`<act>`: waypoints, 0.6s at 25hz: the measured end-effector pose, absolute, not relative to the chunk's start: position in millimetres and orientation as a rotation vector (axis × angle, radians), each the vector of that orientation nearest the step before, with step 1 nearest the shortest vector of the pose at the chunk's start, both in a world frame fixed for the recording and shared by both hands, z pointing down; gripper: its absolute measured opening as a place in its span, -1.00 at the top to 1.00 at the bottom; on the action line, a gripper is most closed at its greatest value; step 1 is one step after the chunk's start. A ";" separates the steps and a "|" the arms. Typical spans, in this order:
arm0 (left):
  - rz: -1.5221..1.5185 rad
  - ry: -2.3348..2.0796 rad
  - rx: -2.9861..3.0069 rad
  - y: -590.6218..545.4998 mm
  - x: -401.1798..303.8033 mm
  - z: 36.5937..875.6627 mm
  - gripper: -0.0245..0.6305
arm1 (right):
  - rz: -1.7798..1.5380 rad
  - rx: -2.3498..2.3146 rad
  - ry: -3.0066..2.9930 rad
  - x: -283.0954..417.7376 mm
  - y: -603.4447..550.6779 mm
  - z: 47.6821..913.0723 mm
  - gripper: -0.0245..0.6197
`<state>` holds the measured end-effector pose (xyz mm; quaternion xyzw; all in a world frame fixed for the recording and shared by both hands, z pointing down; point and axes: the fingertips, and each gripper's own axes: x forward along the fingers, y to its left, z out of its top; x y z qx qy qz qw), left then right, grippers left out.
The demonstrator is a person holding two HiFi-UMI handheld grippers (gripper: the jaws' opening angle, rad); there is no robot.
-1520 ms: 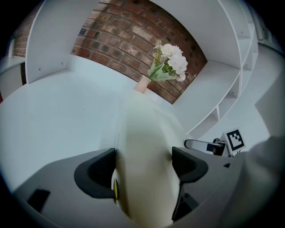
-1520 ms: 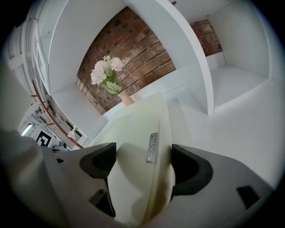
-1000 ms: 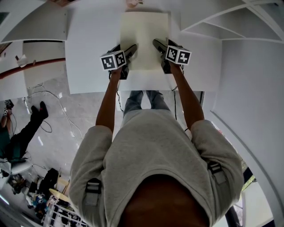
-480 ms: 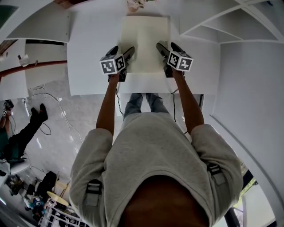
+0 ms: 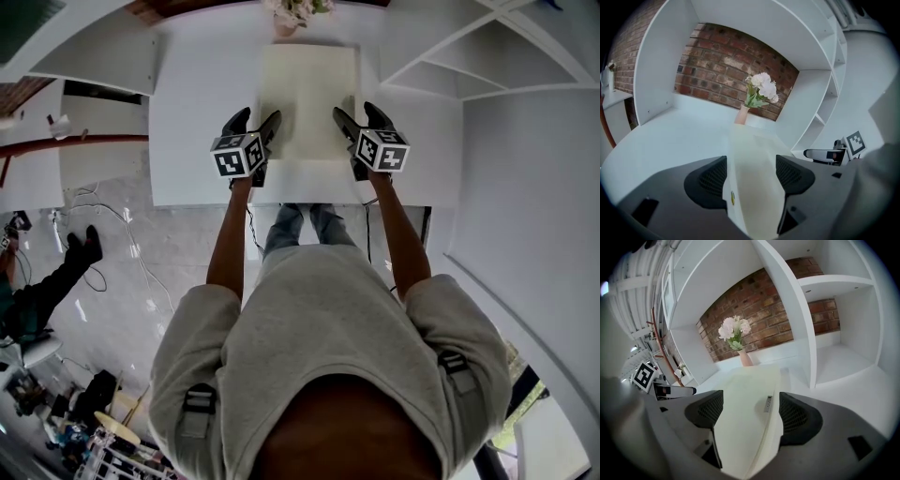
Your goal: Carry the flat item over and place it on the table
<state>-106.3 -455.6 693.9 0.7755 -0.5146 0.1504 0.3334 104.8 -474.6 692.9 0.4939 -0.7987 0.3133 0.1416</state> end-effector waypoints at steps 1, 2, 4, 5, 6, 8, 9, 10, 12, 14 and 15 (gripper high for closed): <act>0.385 -1.357 2.032 -453.4 -107.4 689.7 -0.04 | 0.899 1.424 -2.318 103.7 -472.2 689.5 -0.29; 0.375 -1.370 2.039 -451.1 -108.4 686.1 0.06 | 0.891 1.428 -2.328 103.0 -469.7 686.5 -0.28; 0.351 -1.385 2.048 -446.9 -109.4 680.0 0.20 | 0.860 1.458 -2.330 103.9 -466.1 680.0 -0.04; 0.336 -1.389 2.050 -444.9 -109.5 677.1 0.29 | 0.837 1.482 -2.322 105.3 -464.8 676.7 0.26; 0.323 -1.392 2.052 -442.7 -110.0 674.2 0.37 | 0.817 1.499 -2.315 105.9 -463.5 673.9 0.55; 0.310 -1.402 2.049 -437.6 -112.1 670.5 0.54 | 0.801 1.484 -2.332 101.4 -459.3 671.4 0.73; 0.309 -1.407 2.046 -435.1 -113.7 669.8 0.66 | 0.805 1.467 -2.345 98.1 -456.9 670.9 0.76; 0.308 -1.407 2.042 -432.5 -114.8 669.6 0.79 | 0.808 1.457 -2.351 95.6 -454.6 669.9 0.77; 0.296 -1.385 2.041 -426.2 -114.1 668.4 0.85 | 0.803 1.454 -2.358 93.3 -449.5 665.6 0.81; 0.283 -1.367 2.051 -417.6 -111.2 664.0 0.87 | 0.782 1.442 -2.382 91.6 -441.6 658.5 0.84; 0.282 -1.366 2.060 -413.0 -110.0 661.0 0.87 | 0.763 1.438 -2.394 91.3 -437.4 653.6 0.84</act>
